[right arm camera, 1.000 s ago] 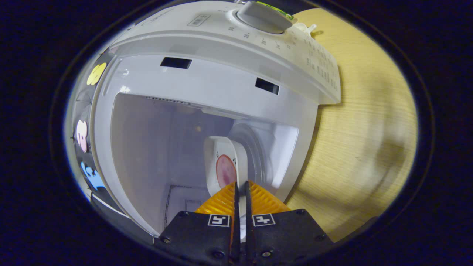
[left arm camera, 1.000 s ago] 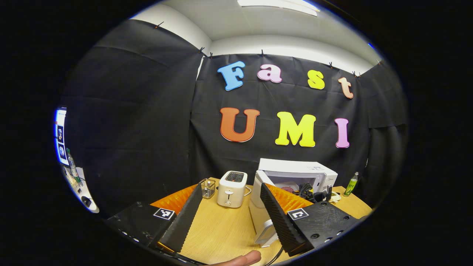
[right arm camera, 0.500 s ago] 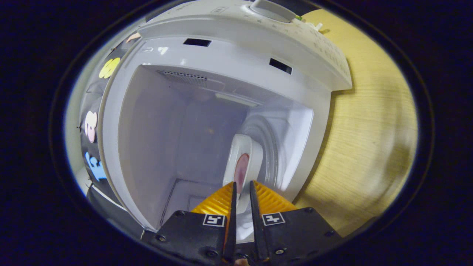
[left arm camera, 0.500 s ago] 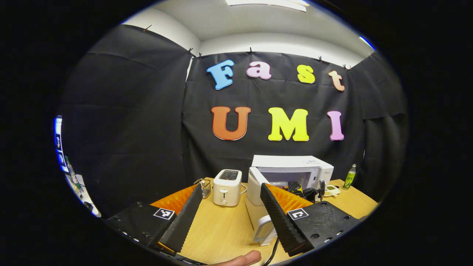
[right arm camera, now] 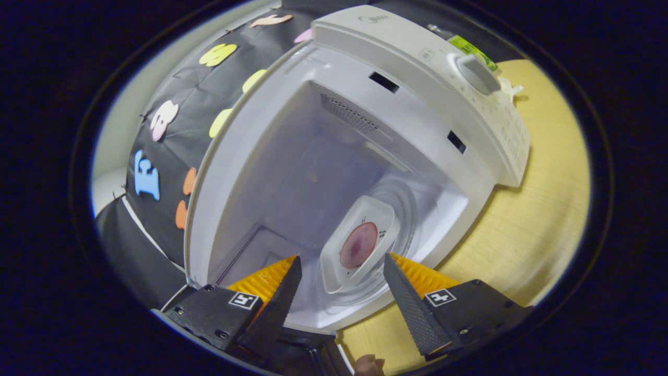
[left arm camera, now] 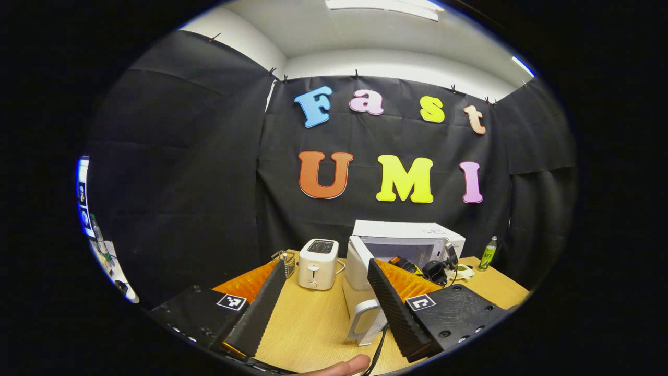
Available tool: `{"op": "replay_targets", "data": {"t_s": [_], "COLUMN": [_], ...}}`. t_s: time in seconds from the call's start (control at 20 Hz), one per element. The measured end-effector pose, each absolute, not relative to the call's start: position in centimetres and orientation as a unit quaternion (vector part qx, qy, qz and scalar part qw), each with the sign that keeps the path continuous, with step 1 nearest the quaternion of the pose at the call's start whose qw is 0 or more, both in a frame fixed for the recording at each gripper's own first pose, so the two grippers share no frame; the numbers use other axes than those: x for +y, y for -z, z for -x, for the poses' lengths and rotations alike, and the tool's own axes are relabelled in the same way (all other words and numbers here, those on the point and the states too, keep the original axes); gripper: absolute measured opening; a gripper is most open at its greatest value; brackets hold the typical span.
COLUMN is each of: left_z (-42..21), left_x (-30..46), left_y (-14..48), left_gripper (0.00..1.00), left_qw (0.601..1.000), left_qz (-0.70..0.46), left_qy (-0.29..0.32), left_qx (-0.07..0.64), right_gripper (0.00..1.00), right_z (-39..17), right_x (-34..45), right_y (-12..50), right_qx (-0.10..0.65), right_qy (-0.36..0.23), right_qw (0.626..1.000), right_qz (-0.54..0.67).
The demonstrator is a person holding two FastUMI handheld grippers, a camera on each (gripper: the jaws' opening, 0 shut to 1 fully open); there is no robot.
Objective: Open the microwave oven with the left hand, put the food in, and close the microwave oven.
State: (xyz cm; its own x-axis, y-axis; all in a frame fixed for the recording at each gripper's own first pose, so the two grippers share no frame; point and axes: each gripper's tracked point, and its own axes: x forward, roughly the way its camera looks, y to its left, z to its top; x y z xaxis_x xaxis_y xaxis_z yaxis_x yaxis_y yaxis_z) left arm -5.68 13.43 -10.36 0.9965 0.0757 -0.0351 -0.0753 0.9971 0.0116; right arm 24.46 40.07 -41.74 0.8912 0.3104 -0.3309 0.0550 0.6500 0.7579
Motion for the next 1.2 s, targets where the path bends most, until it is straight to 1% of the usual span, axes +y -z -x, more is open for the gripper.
{"op": "replay_targets", "data": {"t_s": [0.2, 0.35, 0.4, 0.45, 0.5, 0.65, 0.7, 0.75, 0.8, 0.85, 0.9, 0.95, 1.0, 1.05, 1.2], "left_z": [6.8, 7.3, 7.5, 7.6, 7.6, 7.8, 7.8, 7.8, 7.6, 7.7, 7.9, 7.9, 8.0, 8.2, 9.2], "left_x": [13.8, 13.8, 13.9, 14.1, 14.3, 14.7, 14.9, 15.1, 15.4, 15.6, 15.8, 16.0, 16.2, 16.3, 15.9], "left_y": [10.2, 10.4, 10.5, 10.6, 10.9, 11.4, 11.7, 11.8, 11.8, 11.8, 11.8, 11.8, 11.8, 11.8, 11.0], "left_gripper": [0.84, 0.83, 0.83, 0.83, 0.94, 0.95, 0.83, 0.83, 0.95, 0.95, 0.95, 0.84, 0.84, 0.95, 0.95], "left_qw": [0.999, 0.999, 0.999, 0.999, 0.999, 0.998, 0.998, 0.997, 0.997, 0.997, 0.997, 0.997, 0.997, 0.997, 0.998], "left_qz": [-0.006, -0.008, -0.010, -0.014, -0.019, -0.029, -0.032, -0.033, -0.034, -0.034, -0.032, -0.031, -0.030, -0.028, -0.011], "left_qy": [-0.039, -0.039, -0.042, -0.044, -0.047, -0.057, -0.059, -0.061, -0.063, -0.065, -0.067, -0.070, -0.071, -0.073, -0.067], "left_qx": [0.012, 0.009, 0.007, 0.005, 0.008, 0.011, 0.013, 0.013, 0.010, 0.009, 0.009, 0.009, 0.009, 0.008, -0.003], "right_gripper": [1.00, 1.00, 0.89, 0.89, 1.00, 1.00, 0.91, 1.00, 0.92, 1.00, 1.00, 0.91, 1.00, 1.00, 1.00], "right_z": [-23.6, -23.0, -22.9, -22.5, -22.2, -21.0, -20.4, -19.8, -19.2, -18.6, -18.0, -17.4, -17.1, -16.8, -17.0], "right_x": [38.0, 36.1, 35.5, 35.1, 34.5, 33.7, 33.3, 32.9, 32.3, 31.5, 30.4, 29.5, 28.7, 27.9, 29.0], "right_y": [38.9, 36.0, 34.9, 33.9, 33.0, 30.6, 29.9, 28.9, 27.9, 27.1, 26.2, 25.2, 24.6, 24.3, 25.7], "right_qx": [0.177, 0.132, 0.116, 0.102, 0.090, 0.068, 0.062, 0.057, 0.051, 0.044, 0.036, 0.026, 0.020, 0.020, 0.035], "right_qy": [-0.092, -0.092, -0.094, -0.094, -0.093, -0.107, -0.112, -0.116, -0.118, -0.117, -0.113, -0.110, -0.098, -0.082, -0.087], "right_qw": [0.929, 0.964, 0.973, 0.980, 0.985, 0.991, 0.991, 0.991, 0.992, 0.992, 0.993, 0.993, 0.994, 0.995, 0.989], "right_qz": [-0.313, -0.213, -0.176, -0.140, -0.110, -0.047, -0.030, -0.020, -0.012, -0.001, 0.014, 0.027, 0.041, 0.060, 0.110]}}
